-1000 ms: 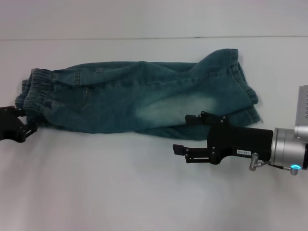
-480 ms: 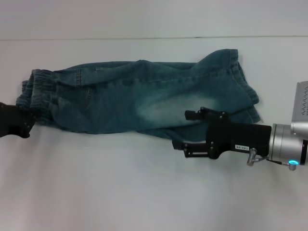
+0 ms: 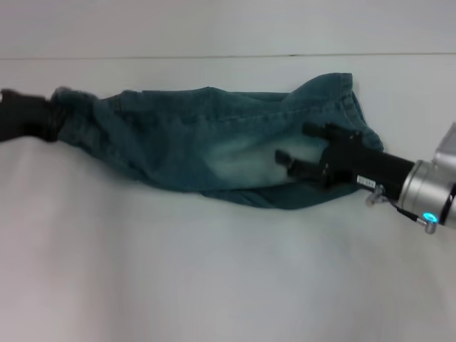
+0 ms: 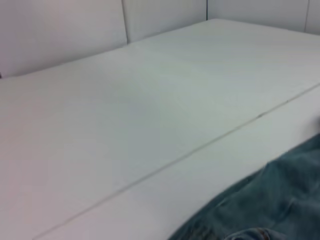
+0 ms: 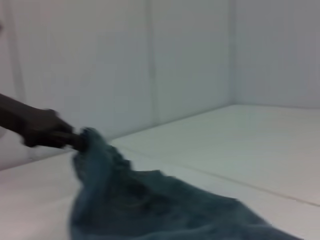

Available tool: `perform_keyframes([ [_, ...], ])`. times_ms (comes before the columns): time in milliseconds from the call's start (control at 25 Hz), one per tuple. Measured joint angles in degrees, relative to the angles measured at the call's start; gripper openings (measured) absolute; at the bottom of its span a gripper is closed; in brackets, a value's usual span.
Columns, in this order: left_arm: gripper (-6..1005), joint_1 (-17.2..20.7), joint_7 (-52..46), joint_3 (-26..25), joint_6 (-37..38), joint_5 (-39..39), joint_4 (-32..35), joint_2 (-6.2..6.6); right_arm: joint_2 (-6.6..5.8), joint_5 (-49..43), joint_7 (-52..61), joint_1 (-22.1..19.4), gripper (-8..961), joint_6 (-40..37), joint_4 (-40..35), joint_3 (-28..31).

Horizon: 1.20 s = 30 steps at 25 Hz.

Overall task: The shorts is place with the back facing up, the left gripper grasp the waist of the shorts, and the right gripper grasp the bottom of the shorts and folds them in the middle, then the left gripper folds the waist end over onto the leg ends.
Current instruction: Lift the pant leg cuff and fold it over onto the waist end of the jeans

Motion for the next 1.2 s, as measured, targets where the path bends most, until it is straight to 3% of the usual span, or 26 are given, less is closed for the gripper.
perform_keyframes([
  [240,18,-4.04,-7.79,3.51,0.77,3.84,3.56,-0.07,0.55,12.37,-13.84,4.15,764,5.91,8.62,0.19],
  [480,19,-6.98,-14.62,9.84,1.70,5.07,8.21,-0.23,1.17,21.55,-25.50,13.12,535,13.92,18.40,0.25],
  [680,20,-10.68,-19.70,14.06,3.20,5.24,10.56,-0.04,1.20,21.54,-28.15,19.44,419,18.39,22.77,0.25],
  [880,21,-14.63,-24.85,18.25,4.32,8.09,11.99,-0.91,1.22,20.15,-27.99,23.34,302,20.90,24.99,0.61],
  [1200,22,-18.99,-31.39,26.15,1.15,9.22,9.71,-1.07,1.21,1.41,-22.24,26.09,24,23.61,26.56,10.42],
])
